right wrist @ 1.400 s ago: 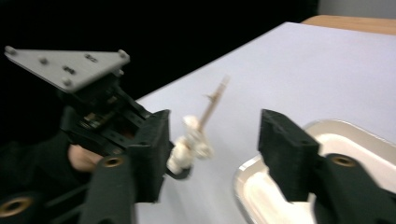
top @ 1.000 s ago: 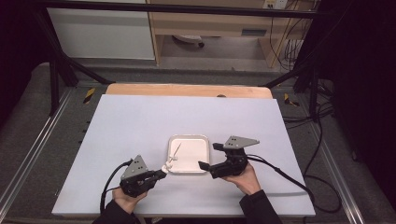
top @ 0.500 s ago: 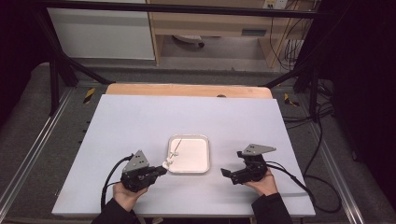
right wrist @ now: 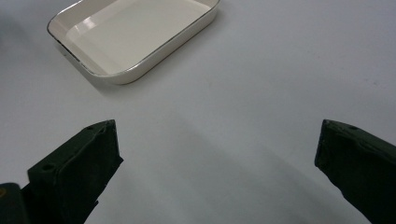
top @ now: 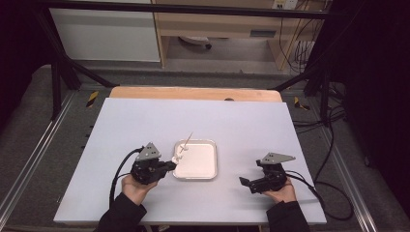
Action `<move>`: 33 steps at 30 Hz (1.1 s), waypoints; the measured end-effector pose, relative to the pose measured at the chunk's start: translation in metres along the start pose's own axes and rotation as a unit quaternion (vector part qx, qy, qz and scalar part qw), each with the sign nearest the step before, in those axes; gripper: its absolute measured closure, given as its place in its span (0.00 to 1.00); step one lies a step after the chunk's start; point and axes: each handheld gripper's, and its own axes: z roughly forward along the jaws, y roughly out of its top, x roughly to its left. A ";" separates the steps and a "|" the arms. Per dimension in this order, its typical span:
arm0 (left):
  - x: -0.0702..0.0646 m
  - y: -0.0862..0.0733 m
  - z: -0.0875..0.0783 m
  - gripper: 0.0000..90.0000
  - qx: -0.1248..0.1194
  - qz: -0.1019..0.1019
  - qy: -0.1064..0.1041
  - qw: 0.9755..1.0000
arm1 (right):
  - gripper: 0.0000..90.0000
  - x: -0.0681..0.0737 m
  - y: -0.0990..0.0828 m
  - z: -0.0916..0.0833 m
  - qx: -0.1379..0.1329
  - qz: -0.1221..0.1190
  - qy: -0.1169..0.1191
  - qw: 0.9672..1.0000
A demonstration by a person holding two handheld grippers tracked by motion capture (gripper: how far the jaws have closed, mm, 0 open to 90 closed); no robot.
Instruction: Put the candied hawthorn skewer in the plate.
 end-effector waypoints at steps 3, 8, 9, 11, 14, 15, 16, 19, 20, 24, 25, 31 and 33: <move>0.002 0.004 0.009 0.98 0.015 -0.001 0.001 1.000 | 0.01 0.000 -0.002 0.000 -0.002 -0.001 -0.001 1.000; 0.005 0.009 0.024 0.98 0.040 -0.012 0.000 0.999 | 0.01 -0.003 -0.005 -0.005 -0.006 0.002 -0.001 1.000; 0.005 0.010 0.028 0.98 0.046 -0.013 0.000 0.999 | 0.01 -0.003 -0.006 -0.006 -0.006 0.003 -0.002 1.000; 0.006 0.011 0.035 0.98 0.060 -0.018 0.001 0.998 | 0.01 -0.004 -0.006 -0.006 -0.005 0.004 -0.001 1.000; 0.004 0.011 0.044 0.98 0.081 -0.013 0.008 0.997 | 0.01 -0.004 -0.007 -0.007 -0.007 0.004 0.000 1.000; 0.004 0.011 0.047 0.98 0.087 -0.015 0.008 0.996 | 0.01 -0.004 -0.008 -0.007 -0.008 0.005 0.000 1.000; 0.005 0.011 0.050 0.98 0.096 -0.014 0.008 0.995 | 0.01 -0.004 -0.008 -0.007 -0.008 0.007 0.002 1.000; 0.005 0.010 0.057 0.98 0.116 -0.016 0.014 0.993 | 0.01 -0.005 -0.009 -0.008 -0.010 0.005 0.002 1.000; 0.005 0.010 0.059 0.98 0.122 -0.014 0.016 0.992 | 0.01 -0.005 -0.009 -0.008 -0.011 0.005 0.003 1.000; 0.004 0.008 0.068 0.98 0.153 -0.011 0.023 0.988 | 0.01 -0.005 -0.009 -0.008 -0.011 0.008 0.005 1.000; 0.004 0.007 0.070 0.98 0.159 -0.008 0.028 0.987 | 0.01 -0.005 -0.009 -0.007 -0.011 0.008 0.005 1.000; 0.002 0.006 0.075 0.97 0.178 -0.003 0.038 0.983 | 0.01 -0.005 -0.009 -0.007 -0.011 0.009 0.006 1.000; 0.001 0.007 0.074 0.91 0.177 -0.004 0.039 0.983 | 0.01 -0.005 -0.009 -0.007 -0.010 0.008 0.006 1.000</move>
